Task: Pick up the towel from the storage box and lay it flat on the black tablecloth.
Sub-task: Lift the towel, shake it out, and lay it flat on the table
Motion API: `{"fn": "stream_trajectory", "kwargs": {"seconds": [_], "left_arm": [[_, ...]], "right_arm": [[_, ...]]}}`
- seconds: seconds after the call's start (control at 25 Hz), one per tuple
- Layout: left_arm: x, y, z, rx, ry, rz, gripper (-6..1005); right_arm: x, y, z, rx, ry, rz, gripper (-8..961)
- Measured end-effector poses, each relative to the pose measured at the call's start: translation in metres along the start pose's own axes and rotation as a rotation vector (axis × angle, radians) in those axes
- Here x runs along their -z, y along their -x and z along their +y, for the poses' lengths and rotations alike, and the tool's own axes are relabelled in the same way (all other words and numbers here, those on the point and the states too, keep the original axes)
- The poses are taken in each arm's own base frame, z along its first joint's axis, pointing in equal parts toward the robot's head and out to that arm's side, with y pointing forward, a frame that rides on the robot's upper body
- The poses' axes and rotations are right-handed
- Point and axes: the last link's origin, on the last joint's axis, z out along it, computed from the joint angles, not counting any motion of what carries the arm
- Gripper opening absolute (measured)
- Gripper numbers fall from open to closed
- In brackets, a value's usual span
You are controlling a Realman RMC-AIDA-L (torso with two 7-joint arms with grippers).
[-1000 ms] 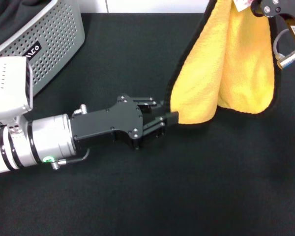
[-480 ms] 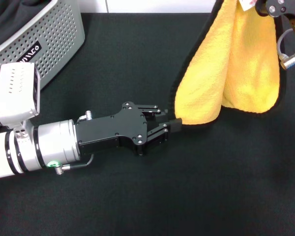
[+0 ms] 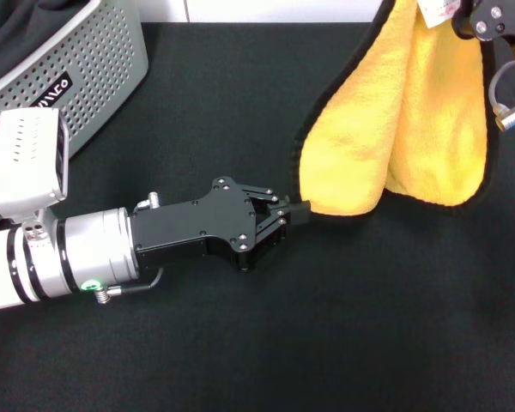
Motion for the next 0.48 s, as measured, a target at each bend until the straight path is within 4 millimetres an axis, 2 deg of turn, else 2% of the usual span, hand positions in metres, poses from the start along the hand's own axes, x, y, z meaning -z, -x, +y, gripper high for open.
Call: {"fn": "stream_trajectory", "kwargs": {"seconds": [0.28,0.48], "left_arm": [[0.005,-0.008,0.001,0.009,0.024,0.027,19],[0.025,-0.023,-0.003,0.023,0.050,0.057,13]], "right_arm": [[0.012,-0.002,-0.002,-0.045,-0.015,0.036,43],[0.027,-0.004,-0.002,-0.155,-0.026,0.082,45]]}}
